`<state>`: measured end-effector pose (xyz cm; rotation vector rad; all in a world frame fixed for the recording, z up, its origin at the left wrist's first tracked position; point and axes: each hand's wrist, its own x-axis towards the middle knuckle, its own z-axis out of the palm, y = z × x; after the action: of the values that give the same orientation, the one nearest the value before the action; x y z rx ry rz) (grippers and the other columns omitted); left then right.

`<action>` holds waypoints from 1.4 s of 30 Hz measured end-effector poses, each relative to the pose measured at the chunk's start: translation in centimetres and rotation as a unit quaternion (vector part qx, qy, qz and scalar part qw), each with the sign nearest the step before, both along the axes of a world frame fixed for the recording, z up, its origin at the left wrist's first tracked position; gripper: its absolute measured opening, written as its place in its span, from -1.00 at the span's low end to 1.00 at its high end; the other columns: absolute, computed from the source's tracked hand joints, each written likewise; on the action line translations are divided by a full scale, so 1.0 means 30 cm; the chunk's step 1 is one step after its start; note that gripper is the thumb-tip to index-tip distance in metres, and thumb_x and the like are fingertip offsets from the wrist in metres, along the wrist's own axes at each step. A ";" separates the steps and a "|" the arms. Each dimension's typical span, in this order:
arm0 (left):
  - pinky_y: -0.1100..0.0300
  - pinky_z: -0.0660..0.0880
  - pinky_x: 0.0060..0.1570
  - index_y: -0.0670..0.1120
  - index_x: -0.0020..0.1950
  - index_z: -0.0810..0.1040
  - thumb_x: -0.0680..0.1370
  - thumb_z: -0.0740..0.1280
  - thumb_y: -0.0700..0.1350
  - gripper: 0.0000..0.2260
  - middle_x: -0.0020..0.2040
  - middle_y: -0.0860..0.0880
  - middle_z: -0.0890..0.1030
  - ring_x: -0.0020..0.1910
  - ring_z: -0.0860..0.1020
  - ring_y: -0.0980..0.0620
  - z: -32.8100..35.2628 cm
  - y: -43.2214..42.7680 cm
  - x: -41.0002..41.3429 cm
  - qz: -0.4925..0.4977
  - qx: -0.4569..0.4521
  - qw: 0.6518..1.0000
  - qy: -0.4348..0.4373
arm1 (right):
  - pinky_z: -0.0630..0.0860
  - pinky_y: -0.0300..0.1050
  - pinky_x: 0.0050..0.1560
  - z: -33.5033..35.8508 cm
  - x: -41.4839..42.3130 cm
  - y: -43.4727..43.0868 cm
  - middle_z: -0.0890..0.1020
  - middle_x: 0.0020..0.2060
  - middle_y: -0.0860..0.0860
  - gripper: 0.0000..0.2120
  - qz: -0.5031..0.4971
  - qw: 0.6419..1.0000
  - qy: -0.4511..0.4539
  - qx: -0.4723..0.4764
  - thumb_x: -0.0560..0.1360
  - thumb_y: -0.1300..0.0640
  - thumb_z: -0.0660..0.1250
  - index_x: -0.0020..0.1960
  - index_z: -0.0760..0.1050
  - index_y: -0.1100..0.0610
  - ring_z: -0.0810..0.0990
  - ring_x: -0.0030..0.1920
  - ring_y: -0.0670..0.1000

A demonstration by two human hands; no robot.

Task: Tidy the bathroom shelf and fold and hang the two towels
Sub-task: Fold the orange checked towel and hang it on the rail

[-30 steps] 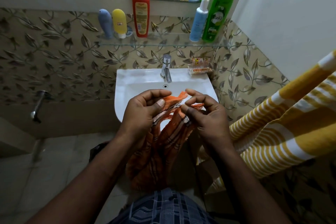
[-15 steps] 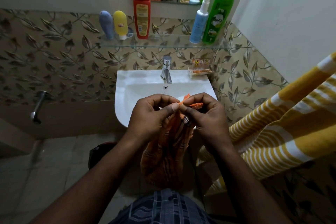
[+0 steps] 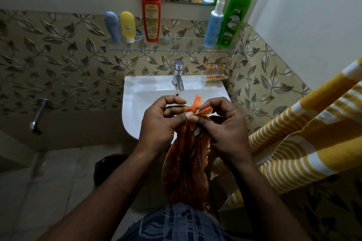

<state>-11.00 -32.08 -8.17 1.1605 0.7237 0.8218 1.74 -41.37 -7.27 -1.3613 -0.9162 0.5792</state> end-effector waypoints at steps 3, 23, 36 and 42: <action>0.27 0.53 -0.35 -0.13 0.05 0.58 0.55 0.45 -0.33 -0.84 -0.20 -0.08 0.73 -0.35 0.64 0.08 0.004 -0.004 0.000 -0.003 0.007 1.000 -0.009 | 0.65 -0.06 -0.31 0.011 0.004 0.006 0.71 -0.25 0.06 -0.74 -0.001 1.000 0.015 0.007 0.42 0.39 0.56 -0.11 0.58 0.08 0.69 -0.34 0.09; 0.27 0.59 -0.21 -0.20 0.06 0.55 0.57 0.39 -0.39 -0.87 -0.18 -0.10 0.71 -0.22 0.69 0.06 0.042 -0.016 -0.027 -0.057 0.006 0.996 -0.070 | 0.65 -0.05 -0.25 0.024 0.007 0.005 0.68 -0.23 0.07 -0.64 0.013 0.995 0.100 -0.001 0.26 0.15 0.61 -0.08 0.51 0.20 0.69 -0.27 0.07; 0.12 0.63 -0.18 -0.11 0.01 0.55 0.54 0.42 -0.27 -0.89 -0.16 -0.11 0.71 -0.15 0.69 -0.02 0.045 -0.022 -0.017 -0.074 -0.051 0.991 -0.094 | 0.63 -0.16 -0.24 0.041 0.004 0.001 0.65 -0.20 0.04 -0.69 0.039 0.992 0.120 0.018 0.29 0.22 0.56 -0.05 0.51 0.17 0.69 -0.27 -0.02; 0.07 0.64 -0.12 -0.10 0.02 0.55 0.47 0.45 -0.17 -0.83 -0.16 -0.10 0.70 -0.12 0.69 -0.02 0.042 -0.026 -0.021 -0.082 -0.038 0.992 -0.092 | 0.62 -0.15 -0.27 0.036 0.001 -0.005 0.64 -0.18 0.09 -0.70 0.036 0.991 0.128 0.018 0.29 0.20 0.58 -0.07 0.52 0.15 0.68 -0.28 0.01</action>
<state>-11.61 -32.87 -6.91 1.0459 0.4969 0.7462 1.76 -41.51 -6.20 -1.1931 -0.7653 0.7710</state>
